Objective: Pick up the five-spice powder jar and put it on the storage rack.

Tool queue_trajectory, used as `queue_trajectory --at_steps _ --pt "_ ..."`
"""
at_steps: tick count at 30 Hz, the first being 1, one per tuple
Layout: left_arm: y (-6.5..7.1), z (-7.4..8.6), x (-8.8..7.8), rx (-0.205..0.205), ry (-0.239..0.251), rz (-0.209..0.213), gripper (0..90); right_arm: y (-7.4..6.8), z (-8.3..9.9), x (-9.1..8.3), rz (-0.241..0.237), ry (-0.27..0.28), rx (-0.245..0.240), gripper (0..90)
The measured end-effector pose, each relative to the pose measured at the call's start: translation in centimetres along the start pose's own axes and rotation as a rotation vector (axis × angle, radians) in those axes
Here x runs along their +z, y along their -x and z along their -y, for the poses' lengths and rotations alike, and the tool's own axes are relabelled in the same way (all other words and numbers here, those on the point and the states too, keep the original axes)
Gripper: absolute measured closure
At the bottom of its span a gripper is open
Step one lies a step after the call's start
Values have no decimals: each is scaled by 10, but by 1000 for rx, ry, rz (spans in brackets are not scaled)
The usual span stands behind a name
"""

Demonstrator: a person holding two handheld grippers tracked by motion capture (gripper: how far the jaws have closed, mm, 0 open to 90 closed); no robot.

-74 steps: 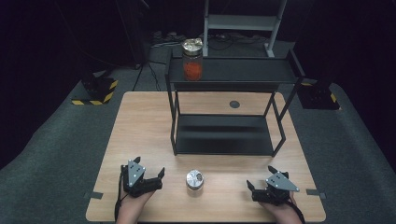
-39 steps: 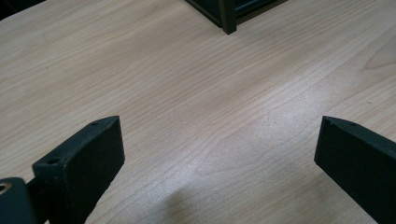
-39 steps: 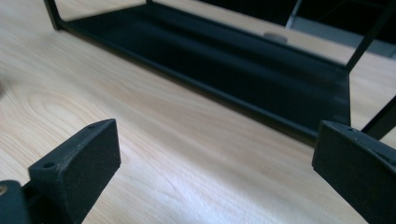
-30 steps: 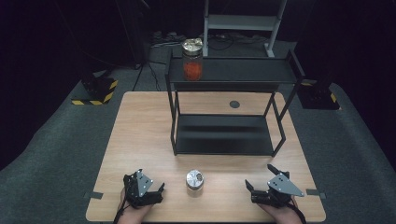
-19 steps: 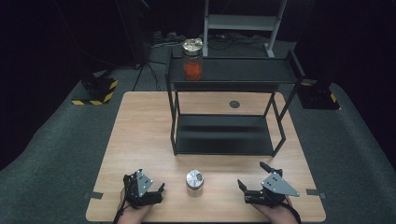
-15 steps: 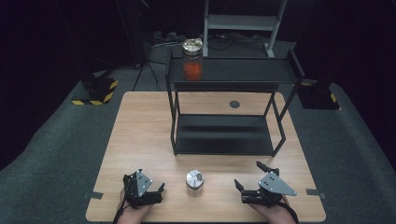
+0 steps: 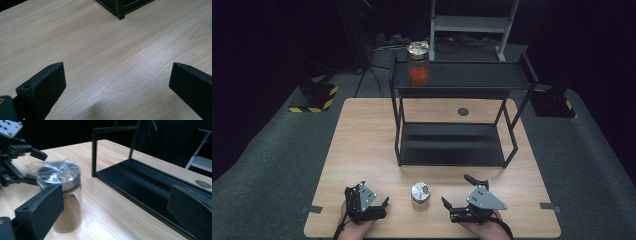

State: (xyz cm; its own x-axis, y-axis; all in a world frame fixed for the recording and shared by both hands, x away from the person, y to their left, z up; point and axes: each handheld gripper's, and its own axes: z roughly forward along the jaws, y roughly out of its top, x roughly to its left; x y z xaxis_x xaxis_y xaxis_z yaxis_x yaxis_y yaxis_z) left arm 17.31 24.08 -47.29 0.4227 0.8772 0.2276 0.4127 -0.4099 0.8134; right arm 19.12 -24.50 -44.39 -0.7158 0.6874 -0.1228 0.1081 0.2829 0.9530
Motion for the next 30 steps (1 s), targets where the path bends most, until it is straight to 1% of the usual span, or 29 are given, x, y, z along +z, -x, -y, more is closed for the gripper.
queue_trajectory --at_steps 4,16,22,30 --pt "0 0 0 -2 1 2 11 -6 -4 6 -21 4 -6 0" --pt "0 0 -1 9 2 4 11 -18 -11 23 -76 -2 2 0" --pt "-1 1 -1 2 4 8 11 -25 -13 32 -94 -1 9 0" --pt "-1 1 -1 4 4 10 11 -32 -13 45 -109 -4 27 0"
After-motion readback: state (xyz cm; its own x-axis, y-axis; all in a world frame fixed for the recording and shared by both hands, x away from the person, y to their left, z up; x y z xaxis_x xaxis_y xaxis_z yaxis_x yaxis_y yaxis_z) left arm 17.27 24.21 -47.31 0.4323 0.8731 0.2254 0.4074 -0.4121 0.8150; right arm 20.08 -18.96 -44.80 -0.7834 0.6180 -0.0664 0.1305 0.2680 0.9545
